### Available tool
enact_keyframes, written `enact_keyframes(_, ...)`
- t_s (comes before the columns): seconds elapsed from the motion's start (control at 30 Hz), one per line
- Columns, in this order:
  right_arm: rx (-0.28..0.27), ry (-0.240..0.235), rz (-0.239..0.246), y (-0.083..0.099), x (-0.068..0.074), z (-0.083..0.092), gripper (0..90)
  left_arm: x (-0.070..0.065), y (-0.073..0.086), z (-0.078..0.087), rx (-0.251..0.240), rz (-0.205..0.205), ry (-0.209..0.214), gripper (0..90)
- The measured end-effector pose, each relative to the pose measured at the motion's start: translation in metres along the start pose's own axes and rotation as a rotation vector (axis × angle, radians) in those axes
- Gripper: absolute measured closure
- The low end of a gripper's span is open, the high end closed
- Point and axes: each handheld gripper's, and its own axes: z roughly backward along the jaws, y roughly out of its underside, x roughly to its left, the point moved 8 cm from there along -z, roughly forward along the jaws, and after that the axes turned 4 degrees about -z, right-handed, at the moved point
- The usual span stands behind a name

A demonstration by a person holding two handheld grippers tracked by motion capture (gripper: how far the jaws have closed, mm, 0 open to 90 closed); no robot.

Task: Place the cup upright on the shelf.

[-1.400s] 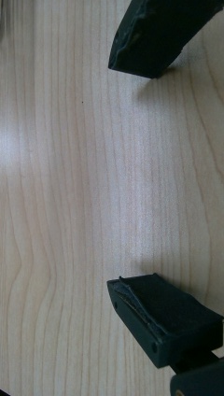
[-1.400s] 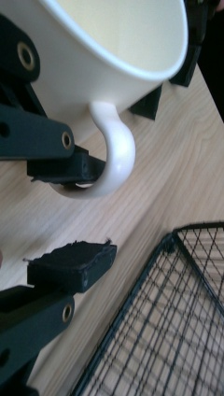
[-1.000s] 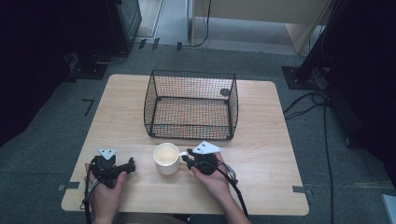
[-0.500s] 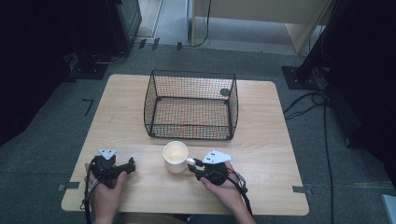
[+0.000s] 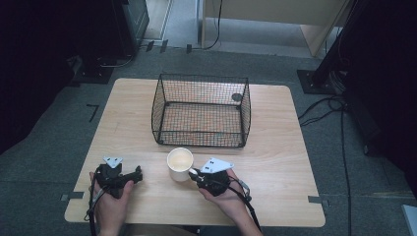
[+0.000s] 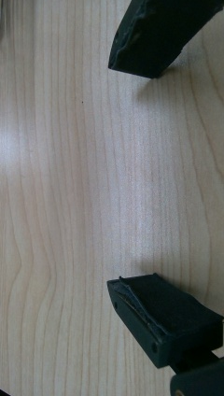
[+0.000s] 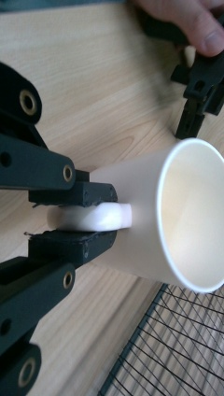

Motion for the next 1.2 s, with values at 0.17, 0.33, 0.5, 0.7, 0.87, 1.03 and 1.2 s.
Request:
enact_keyframes(0.17, -0.019, 0.028, 0.025, -0.006, 0.0, 0.004, 80.6, 0.0, 0.0, 0.0, 0.0, 0.0, 0.0, 0.0)
enact_keyframes(0.33, -0.033, 0.035, 0.02, -0.013, -0.002, 0.012, 80.7, 0.0, 0.0, 0.0, 0.0, 0.0, 0.0, 0.0)
enact_keyframes(0.5, -0.055, 0.041, 0.001, -0.021, -0.005, 0.021, 80.7, 0.0, 0.0, 0.0, 0.0, 0.001, 0.0, 0.0)
enact_keyframes(0.7, -0.074, 0.033, 0.007, -0.035, -0.007, 0.034, 80.7, 0.0, 0.0, 0.0, 0.0, 0.0, 0.0, 0.0)
enact_keyframes(0.87, -0.094, 0.038, 0.021, -0.05, -0.009, 0.044, 80.7, 0.0, 0.0, 0.0, 0.0, 0.001, 0.0, 0.0)
enact_keyframes(1.03, -0.121, 0.048, 0.018, -0.064, -0.012, 0.054, 80.7, 0.0, 0.0, 0.0, 0.0, 0.001, 0.0, 0.0)
enact_keyframes(1.2, -0.153, 0.056, 0.009, -0.079, -0.018, 0.063, 80.6, 0.0, 0.0, 0.0, -0.002, 0.003, 0.0, 0.0)
